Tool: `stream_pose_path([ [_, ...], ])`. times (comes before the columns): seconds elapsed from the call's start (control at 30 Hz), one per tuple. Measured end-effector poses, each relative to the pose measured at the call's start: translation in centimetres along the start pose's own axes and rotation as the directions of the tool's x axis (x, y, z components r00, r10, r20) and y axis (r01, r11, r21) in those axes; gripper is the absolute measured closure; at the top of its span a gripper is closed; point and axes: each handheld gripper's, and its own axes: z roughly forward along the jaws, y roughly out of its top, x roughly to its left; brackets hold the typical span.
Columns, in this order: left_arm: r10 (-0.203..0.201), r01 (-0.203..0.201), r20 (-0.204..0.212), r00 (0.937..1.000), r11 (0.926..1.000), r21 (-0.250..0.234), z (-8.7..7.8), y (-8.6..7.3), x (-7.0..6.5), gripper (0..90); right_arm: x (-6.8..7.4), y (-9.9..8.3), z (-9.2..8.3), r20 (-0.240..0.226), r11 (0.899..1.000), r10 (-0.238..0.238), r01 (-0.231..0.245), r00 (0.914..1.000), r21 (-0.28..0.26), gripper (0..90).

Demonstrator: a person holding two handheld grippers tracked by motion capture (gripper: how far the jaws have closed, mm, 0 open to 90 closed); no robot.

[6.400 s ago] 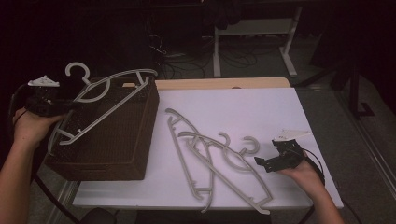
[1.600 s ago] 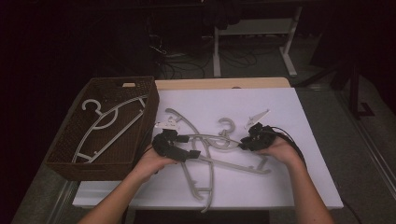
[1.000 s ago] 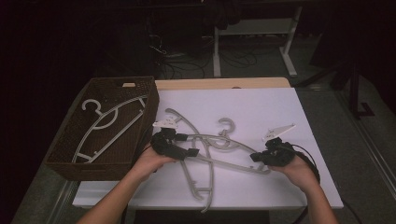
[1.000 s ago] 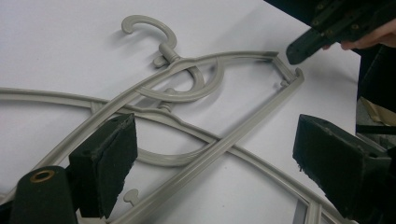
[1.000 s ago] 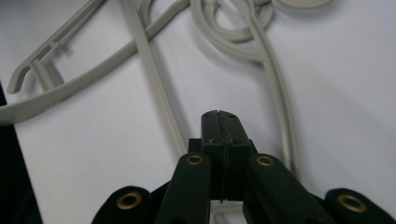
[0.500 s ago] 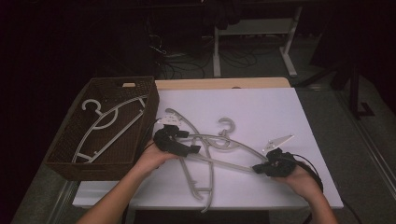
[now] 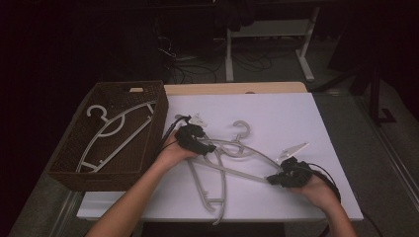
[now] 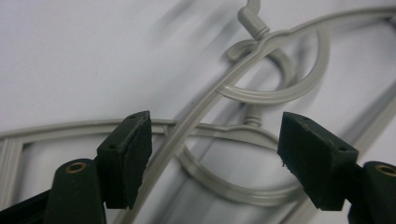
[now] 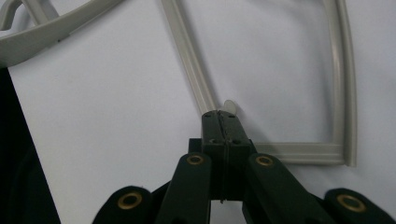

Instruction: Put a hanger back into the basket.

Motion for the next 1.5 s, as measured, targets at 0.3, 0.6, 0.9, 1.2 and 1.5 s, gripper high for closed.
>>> stream_pose_path([
  [0.3, 0.119, -0.117, -0.019, 0.9927, 0.9897, 0.083, 2.3, 1.4, 0.3, 36.1, 0.0, 0.1, 0.0, 0.001, 1.000, -0.005, 0.005, 1.0000, 0.003, 89.4],
  [0.6, 0.179, -0.177, -0.009, 0.9838, 0.9772, 0.117, 3.5, 2.0, 0.5, 52.3, -0.1, 0.0, 0.1, 0.000, 1.000, -0.008, 0.008, 1.0000, -0.001, 89.4],
  [0.9, 0.204, -0.200, -0.019, 0.9788, 0.9724, 0.120, 3.5, 2.1, 0.8, 65.6, -0.1, 0.1, 0.1, -0.003, 1.000, -0.011, 0.011, 0.9999, -0.002, 89.4],
  [1.2, 0.257, -0.256, 0.008, 0.9663, 0.9588, 0.123, 2.8, 2.1, 0.5, 73.0, -0.1, 0.2, 0.1, -0.006, 1.000, -0.017, 0.017, 0.9998, -0.003, 89.0],
  [1.5, 0.218, -0.223, 0.053, 0.9746, 0.9667, 0.126, 2.3, 1.7, 0.1, 81.9, -0.2, 0.4, 0.1, -0.006, 1.000, -0.018, 0.018, 0.9998, -0.017, 86.3],
])
